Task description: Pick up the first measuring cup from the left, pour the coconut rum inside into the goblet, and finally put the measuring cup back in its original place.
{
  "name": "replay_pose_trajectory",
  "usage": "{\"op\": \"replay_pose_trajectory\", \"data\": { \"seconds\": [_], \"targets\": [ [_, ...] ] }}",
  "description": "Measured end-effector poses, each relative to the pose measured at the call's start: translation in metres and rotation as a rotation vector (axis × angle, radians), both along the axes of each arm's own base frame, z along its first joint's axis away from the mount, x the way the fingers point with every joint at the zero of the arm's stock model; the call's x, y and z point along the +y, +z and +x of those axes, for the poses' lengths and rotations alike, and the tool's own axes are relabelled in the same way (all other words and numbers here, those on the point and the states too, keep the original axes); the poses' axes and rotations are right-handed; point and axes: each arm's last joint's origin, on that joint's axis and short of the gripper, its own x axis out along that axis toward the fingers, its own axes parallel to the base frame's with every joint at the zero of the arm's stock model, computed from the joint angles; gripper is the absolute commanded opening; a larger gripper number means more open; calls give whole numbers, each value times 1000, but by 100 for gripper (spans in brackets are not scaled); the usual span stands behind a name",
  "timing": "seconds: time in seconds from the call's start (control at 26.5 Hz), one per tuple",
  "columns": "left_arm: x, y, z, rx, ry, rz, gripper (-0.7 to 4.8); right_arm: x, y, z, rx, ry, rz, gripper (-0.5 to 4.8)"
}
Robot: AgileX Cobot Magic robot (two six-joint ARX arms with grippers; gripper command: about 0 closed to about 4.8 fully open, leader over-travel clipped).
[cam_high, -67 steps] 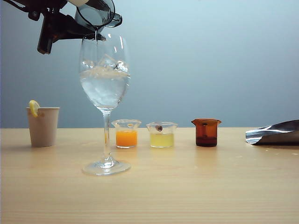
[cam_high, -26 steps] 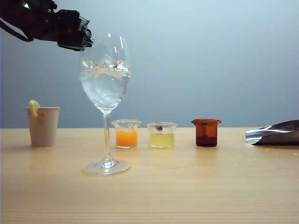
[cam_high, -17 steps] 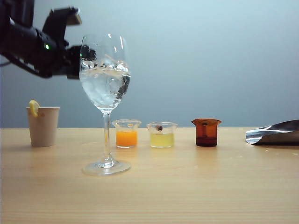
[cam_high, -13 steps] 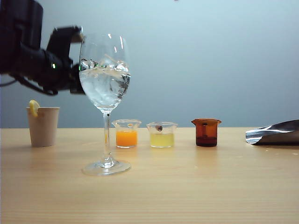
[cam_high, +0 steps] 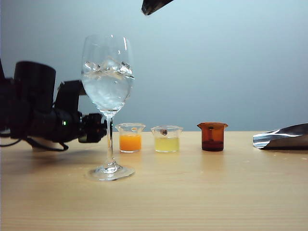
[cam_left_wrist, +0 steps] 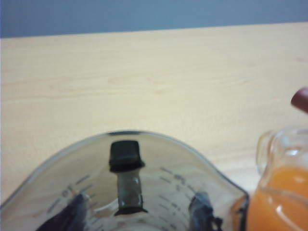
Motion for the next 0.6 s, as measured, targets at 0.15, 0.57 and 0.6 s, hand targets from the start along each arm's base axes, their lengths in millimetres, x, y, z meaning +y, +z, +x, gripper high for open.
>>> {"op": "replay_pose_trajectory", "data": {
  "seconds": [0.15,0.57,0.6],
  "targets": [
    [-2,-18,7,-21,0,-7,143,0,0,0,2,1,1,-9],
    [-9,-19,29,-15,0,-5,143,0,0,0,3,1,-1,-9],
    [-9,-21,29,0,0,1,143,0,0,0,3,1,-1,-9]
  ]
}}
